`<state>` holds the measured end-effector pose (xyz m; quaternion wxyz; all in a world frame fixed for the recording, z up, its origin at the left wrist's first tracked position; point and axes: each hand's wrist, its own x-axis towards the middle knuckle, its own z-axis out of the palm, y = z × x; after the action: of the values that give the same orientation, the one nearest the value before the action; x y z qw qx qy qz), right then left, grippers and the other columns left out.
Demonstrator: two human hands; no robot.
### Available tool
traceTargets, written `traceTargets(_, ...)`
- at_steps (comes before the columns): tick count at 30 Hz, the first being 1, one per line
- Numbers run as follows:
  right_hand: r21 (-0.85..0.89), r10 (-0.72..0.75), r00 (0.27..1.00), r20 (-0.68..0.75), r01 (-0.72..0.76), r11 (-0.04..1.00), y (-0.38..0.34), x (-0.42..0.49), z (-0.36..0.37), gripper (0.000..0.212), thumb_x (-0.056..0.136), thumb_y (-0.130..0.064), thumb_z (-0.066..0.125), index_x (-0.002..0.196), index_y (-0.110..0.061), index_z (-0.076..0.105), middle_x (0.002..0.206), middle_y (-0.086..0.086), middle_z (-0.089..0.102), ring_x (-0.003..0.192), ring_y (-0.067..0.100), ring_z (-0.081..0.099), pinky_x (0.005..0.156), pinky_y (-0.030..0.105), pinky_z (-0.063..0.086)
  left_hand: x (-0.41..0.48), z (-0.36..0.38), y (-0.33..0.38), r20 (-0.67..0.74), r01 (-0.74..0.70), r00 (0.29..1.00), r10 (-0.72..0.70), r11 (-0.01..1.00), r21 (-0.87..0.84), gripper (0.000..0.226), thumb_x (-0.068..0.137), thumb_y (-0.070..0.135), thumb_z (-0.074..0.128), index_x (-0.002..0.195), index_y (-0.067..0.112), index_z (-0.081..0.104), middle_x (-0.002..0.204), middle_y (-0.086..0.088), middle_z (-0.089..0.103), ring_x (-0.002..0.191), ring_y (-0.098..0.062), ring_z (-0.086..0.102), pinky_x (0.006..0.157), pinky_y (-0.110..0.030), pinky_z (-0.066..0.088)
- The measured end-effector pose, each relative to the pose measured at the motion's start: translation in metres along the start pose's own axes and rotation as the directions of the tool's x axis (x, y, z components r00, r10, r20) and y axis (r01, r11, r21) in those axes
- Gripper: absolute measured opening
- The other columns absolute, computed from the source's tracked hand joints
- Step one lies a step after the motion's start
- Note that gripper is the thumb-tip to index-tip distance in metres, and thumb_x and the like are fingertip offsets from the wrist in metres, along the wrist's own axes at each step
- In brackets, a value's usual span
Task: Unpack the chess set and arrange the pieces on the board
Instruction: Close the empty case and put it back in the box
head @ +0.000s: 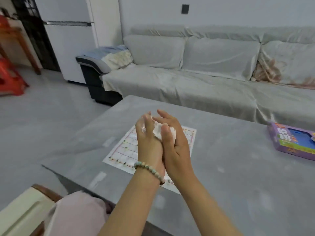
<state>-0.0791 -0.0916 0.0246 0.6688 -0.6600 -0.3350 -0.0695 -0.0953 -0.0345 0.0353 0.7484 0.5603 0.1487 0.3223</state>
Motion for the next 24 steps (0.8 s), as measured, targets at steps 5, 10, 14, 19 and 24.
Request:
traceTargets(5,0.009,0.115,0.963,0.243,-0.12,0.993,-0.01,-0.004,0.124,0.033,0.096,-0.05,0.024,0.122,-0.048,0.045,0.127,-0.028,0.048,0.127,-0.005,0.039,0.109,0.027,0.032,0.016,-0.107,0.035,-0.23,-0.015,0.973,-0.006,0.996,-0.088,0.072,0.066,0.071,0.053,0.12,0.024,0.055,0.108,0.001,0.068,0.095,-0.01,0.067,0.075,-0.025,0.054)
traceTargets(10,0.112,0.259,0.767,0.588,-0.394,0.912,-0.022,-0.018,0.217,0.025,0.093,-0.063,0.019,0.103,-0.074,0.039,0.15,-0.025,0.023,0.137,-0.01,0.017,0.111,0.012,0.016,0.047,-0.228,0.033,-0.453,0.021,0.881,-0.139,0.967,-0.255,0.041,0.08,0.051,0.057,0.103,0.017,0.062,0.095,-0.001,0.073,0.088,-0.017,0.07,0.069,-0.029,0.055)
traceTargets(14,0.069,0.262,0.637,0.725,-0.445,0.893,0.01,-0.031,0.276,0.048,0.094,-0.051,0.022,0.125,-0.034,0.054,0.142,-0.021,0.036,0.116,-0.025,0.034,0.091,-0.003,0.029,0.052,-0.335,0.009,-0.614,0.058,0.747,-0.255,0.945,-0.322,0.053,0.083,0.045,0.059,0.117,0.005,0.057,0.111,-0.017,0.066,0.097,-0.029,0.065,0.087,-0.048,0.052)
traceTargets(19,-0.33,0.31,0.458,0.833,-0.038,0.943,0.083,-0.038,0.322,0.042,0.088,-0.048,0.055,0.127,-0.034,0.055,0.149,-0.014,0.03,0.138,0.002,0.024,0.114,0.025,0.018,0.029,-0.433,-0.045,-0.672,0.364,0.7,-0.242,0.931,0.044,0.031,0.083,0.042,0.063,0.1,0.017,0.059,0.099,-0.007,0.067,0.089,-0.025,0.064,0.079,-0.04,0.052)
traceTargets(24,-0.407,0.278,0.359,0.891,0.358,0.841,0.125,-0.041,0.336,0.054,0.084,-0.055,0.057,0.133,-0.034,0.049,0.153,-0.007,0.026,0.144,0.012,0.007,0.117,0.036,0.002,0.011,-0.476,-0.092,-0.613,0.543,0.729,-0.305,0.803,0.246,0.021,0.085,0.035,0.064,0.097,0.018,0.062,0.093,0.002,0.064,0.087,-0.014,0.06,0.068,-0.017,0.044)
